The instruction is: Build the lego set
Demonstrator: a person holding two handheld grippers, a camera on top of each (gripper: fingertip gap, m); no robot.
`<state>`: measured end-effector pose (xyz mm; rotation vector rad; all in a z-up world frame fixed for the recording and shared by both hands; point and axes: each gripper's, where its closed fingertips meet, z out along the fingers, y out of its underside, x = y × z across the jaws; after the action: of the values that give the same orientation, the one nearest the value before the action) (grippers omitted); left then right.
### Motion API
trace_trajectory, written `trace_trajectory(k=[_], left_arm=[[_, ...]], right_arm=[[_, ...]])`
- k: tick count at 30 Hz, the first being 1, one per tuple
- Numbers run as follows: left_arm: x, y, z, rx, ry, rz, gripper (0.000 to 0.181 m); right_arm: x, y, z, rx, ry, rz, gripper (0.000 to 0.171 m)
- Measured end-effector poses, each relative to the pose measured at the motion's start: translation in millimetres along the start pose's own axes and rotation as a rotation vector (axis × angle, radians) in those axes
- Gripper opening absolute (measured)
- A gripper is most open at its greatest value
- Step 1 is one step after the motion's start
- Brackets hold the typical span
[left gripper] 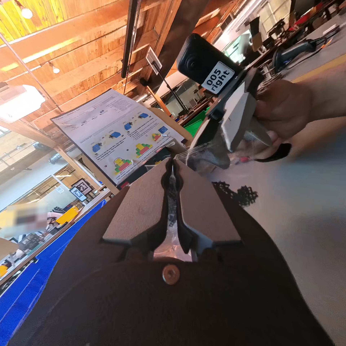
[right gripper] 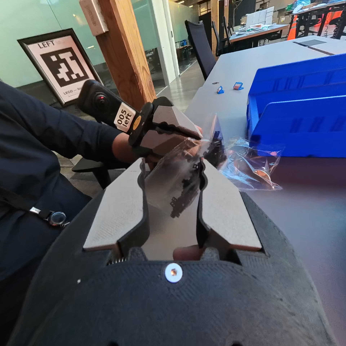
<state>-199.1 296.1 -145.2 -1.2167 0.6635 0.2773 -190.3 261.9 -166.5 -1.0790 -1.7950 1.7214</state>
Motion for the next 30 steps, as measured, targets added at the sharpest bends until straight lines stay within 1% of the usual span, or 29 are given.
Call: trace_trajectory(k=[3, 7, 9, 11, 13, 17, 21, 23, 27, 30], left_arm=[[2, -6, -2, 0.04, 0.028, -0.034, 0.0], [3, -9, -3, 0.059, 0.046, -0.061, 0.0], [3, -9, -3, 0.06, 0.048, -0.071, 0.0], [1, -7, -3, 0.049, 0.04, -0.066, 0.0], [1, -6, -2, 0.042, 0.039, -0.066, 0.0], [3, -1, -1, 0.013, 0.036, -0.045, 0.0], [6, -3, 0, 0.017, 0.032, -0.007, 0.0], [7, -4, 0, 0.024, 0.029, 0.014, 0.0], [2, -1, 0, 0.008, 0.015, -0.013, 0.0], [1, 0, 1, 0.003, 0.015, -0.025, 0.0]], right_arm=[[-10, -2, -15, 0.015, -0.065, -0.035, 0.049], [-17, -15, -31, 0.115, -0.142, 0.003, 0.051], [-16, -15, -31, 0.12, -0.148, 0.014, 0.05], [-12, -10, -28, 0.105, -0.136, 0.035, 0.052], [-2, -5, -20, 0.089, -0.086, 0.06, 0.059], [3, 3, -4, 0.049, -0.049, 0.077, 0.063], [13, 0, 2, 0.047, 0.026, 0.075, 0.065], [15, -2, 3, 0.056, 0.048, 0.075, 0.06], [15, 0, 5, 0.047, 0.053, 0.059, 0.043], [14, -2, 7, 0.066, 0.048, 0.063, 0.022]])
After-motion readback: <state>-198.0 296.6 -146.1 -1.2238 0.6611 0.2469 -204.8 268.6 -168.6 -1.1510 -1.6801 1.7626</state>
